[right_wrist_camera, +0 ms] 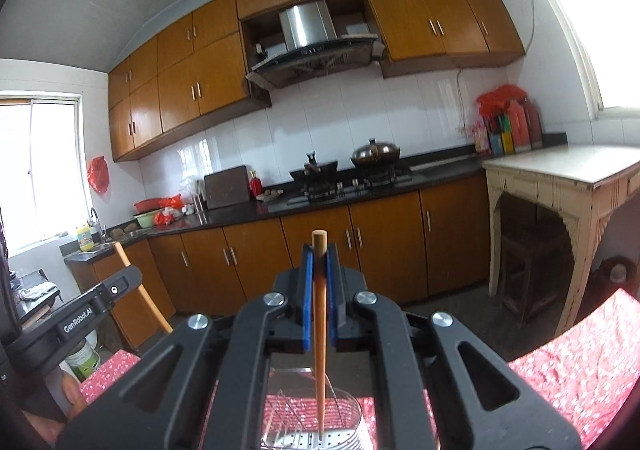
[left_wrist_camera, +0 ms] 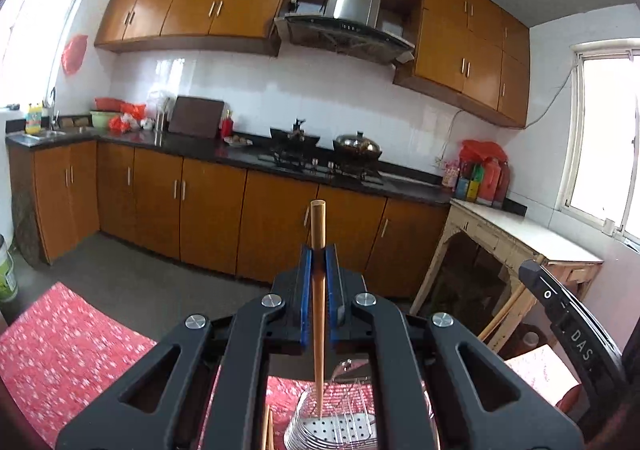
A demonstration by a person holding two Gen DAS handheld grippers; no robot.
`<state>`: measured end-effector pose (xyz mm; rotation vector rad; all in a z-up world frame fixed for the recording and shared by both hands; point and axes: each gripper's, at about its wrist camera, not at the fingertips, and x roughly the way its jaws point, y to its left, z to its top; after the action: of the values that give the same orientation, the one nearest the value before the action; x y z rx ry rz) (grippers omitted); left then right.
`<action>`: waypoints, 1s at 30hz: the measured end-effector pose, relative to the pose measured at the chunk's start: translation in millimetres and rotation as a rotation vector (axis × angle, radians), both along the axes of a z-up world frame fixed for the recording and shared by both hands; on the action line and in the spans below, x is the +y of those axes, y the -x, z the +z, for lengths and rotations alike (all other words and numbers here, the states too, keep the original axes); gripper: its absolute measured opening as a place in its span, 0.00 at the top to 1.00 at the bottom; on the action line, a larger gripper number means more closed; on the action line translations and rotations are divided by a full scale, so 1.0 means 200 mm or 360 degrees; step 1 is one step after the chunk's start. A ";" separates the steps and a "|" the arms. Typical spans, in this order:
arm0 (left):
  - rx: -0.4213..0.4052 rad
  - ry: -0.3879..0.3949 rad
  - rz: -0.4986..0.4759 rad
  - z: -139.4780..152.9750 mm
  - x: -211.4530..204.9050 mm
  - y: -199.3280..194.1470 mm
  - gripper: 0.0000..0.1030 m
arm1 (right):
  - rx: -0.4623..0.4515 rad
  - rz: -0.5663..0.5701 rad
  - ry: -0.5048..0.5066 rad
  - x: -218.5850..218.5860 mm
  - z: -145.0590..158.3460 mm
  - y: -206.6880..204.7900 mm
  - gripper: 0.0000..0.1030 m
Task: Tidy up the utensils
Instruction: 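Lift the held chopsticks upright and carry both over the wire holder, then open both grippers to drop the chopsticks into the wire holder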
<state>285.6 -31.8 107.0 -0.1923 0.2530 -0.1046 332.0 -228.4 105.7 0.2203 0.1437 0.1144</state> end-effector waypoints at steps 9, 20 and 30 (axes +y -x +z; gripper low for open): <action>0.0087 -0.0035 -0.0026 -0.09 -0.02 -0.03 0.94 | 0.0176 0.0041 -0.0149 -0.07 -0.18 -0.10 0.93; 0.0198 -0.0038 -0.0017 -0.08 0.05 -0.05 0.92 | 0.0261 -0.0035 -0.0187 -0.16 -0.22 -0.08 0.70; 0.0140 -0.0022 0.0074 0.01 0.17 0.10 0.67 | 0.0242 -0.0148 -0.0189 -0.28 -0.14 0.13 0.66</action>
<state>264.7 1.5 109.7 -0.1894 0.3366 -0.0481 305.1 -284.1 76.7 0.3541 0.2780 0.0137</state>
